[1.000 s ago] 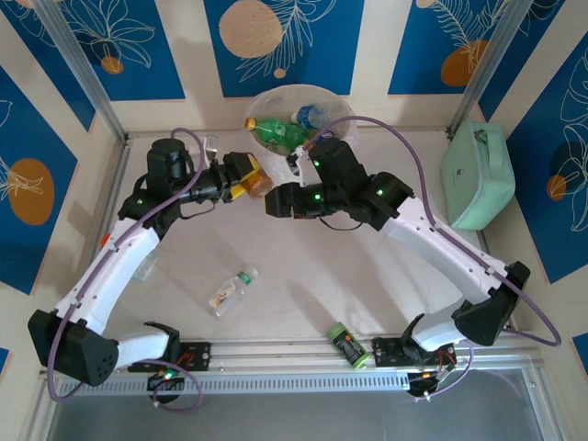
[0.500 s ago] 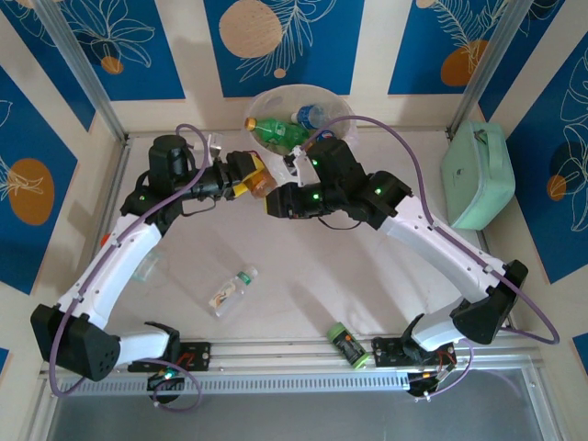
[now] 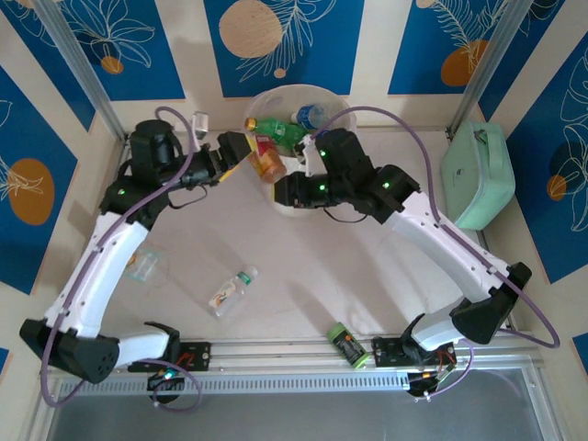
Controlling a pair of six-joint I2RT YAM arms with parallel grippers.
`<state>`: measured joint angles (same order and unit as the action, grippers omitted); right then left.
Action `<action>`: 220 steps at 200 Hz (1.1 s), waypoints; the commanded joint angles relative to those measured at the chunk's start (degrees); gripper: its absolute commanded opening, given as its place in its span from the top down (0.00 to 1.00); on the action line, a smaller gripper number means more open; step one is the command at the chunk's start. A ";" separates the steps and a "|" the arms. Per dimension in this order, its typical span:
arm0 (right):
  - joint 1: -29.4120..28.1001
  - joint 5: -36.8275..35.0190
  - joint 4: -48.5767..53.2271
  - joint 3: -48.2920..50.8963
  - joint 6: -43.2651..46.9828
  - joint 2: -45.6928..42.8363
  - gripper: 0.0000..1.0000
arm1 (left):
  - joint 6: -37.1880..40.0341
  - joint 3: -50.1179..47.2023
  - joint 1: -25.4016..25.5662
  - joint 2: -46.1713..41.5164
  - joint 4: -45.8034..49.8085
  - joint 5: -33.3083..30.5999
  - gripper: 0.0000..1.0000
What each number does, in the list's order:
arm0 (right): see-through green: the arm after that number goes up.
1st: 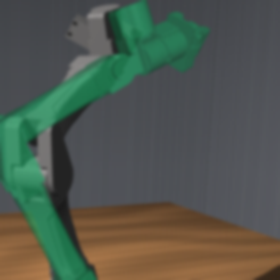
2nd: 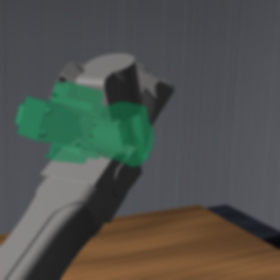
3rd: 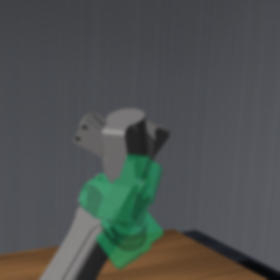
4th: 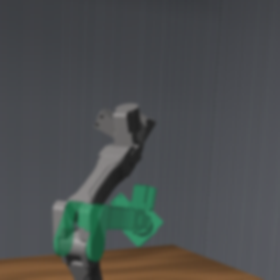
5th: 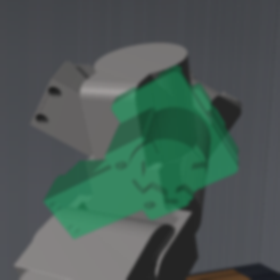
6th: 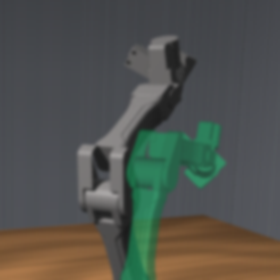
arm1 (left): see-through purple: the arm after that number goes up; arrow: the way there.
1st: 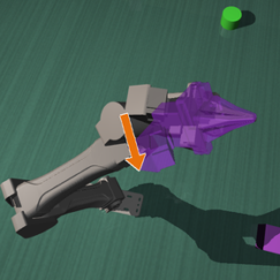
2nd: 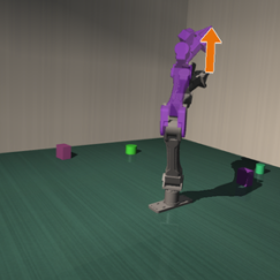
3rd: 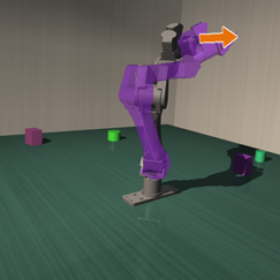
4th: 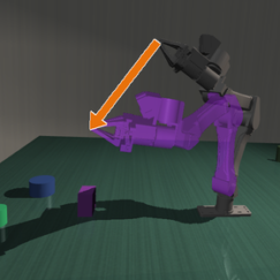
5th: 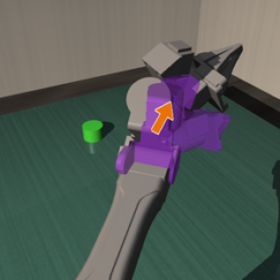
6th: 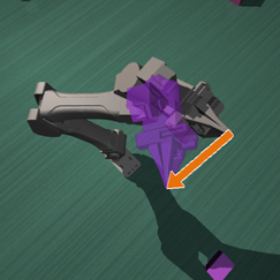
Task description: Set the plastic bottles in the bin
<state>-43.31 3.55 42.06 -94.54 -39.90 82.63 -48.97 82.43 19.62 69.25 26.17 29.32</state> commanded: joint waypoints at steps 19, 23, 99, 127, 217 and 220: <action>6.09 -2.39 0.60 -8.18 -0.55 1.25 0.78 | 9.56 -0.13 -0.41 -5.72 12.97 -17.53 0.00; 6.83 -2.28 0.64 -9.06 -0.68 1.90 0.78 | 9.77 -0.79 -0.41 -5.86 13.26 -17.35 0.00; 15.24 -0.74 4.15 -23.19 0.00 16.21 0.79 | 13.93 -17.06 0.75 -11.06 17.28 -15.80 0.01; 17.18 1.30 7.24 -28.92 1.09 21.41 0.79 | 14.71 -22.14 1.45 -12.23 18.63 -16.14 0.05; 17.90 -1.63 18.24 -47.28 4.57 34.73 0.47 | 13.17 -27.69 1.65 -12.92 17.51 -16.66 0.03; 18.03 -1.76 18.51 -47.79 4.57 34.97 0.45 | 13.20 -27.80 1.65 -12.98 17.50 -16.66 0.03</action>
<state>-25.58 3.57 54.48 -136.88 -37.23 114.69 -35.88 55.99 20.82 56.36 43.97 13.19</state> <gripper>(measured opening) 0.438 0.950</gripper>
